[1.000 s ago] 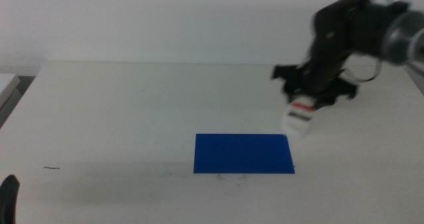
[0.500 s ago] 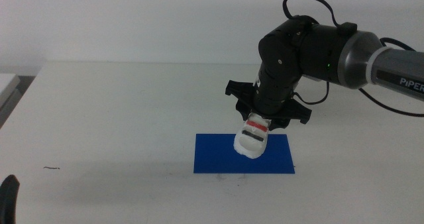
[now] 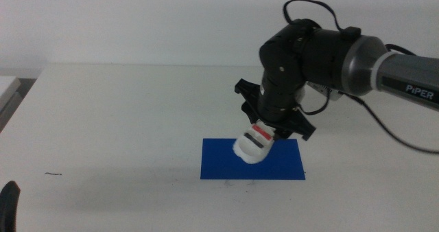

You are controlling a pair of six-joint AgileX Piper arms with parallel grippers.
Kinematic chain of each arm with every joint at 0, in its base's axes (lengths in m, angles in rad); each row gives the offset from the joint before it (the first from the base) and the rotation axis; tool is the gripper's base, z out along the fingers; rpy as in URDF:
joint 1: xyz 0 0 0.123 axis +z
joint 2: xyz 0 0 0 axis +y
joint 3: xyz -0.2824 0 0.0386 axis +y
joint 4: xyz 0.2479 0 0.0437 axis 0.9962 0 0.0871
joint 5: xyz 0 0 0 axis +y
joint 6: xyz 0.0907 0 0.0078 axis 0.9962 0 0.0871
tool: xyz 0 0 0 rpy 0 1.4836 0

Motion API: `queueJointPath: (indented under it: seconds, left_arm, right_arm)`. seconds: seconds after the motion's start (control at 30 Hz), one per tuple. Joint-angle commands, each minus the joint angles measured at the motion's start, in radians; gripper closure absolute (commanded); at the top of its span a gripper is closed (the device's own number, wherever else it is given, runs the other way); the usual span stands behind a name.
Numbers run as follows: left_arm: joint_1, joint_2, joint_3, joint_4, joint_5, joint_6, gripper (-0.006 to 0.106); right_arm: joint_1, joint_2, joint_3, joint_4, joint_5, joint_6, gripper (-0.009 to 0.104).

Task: Use one arm to grab the shoe from the table and place it on the mat.

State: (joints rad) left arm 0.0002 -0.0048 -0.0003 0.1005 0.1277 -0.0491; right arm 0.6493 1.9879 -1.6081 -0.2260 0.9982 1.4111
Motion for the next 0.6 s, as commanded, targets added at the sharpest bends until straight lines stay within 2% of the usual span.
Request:
queueJointPath:
  seconds: [0.0, 0.27, 0.4, 0.5, 0.57]
  left_arm:
    - [0.000, 0.005, 0.000, -0.004, -0.012, -0.001, 0.007]
    - [0.000, 0.005, 0.000, -0.004, -0.012, -0.001, 0.007]
    - [0.000, 0.005, 0.000, -0.004, -0.012, -0.001, 0.007]
    - [0.000, 0.005, 0.000, -0.004, -0.012, -0.001, 0.007]
    - [0.000, 0.005, 0.000, -0.004, -0.012, -0.001, 0.007]
  right_arm:
    - [0.021, -0.004, -0.024, -0.037, 0.012, 0.169, 0.086]
    - [0.030, 0.021, -0.040, -0.021, 0.039, 0.710, 0.086]
    - [0.010, 0.054, -0.040, 0.043, 0.034, 0.729, 0.086]
    - [-0.011, 0.084, -0.040, 0.122, 0.030, 0.729, 0.086]
    - [-0.017, 0.094, -0.040, 0.133, 0.030, 0.729, 0.086]
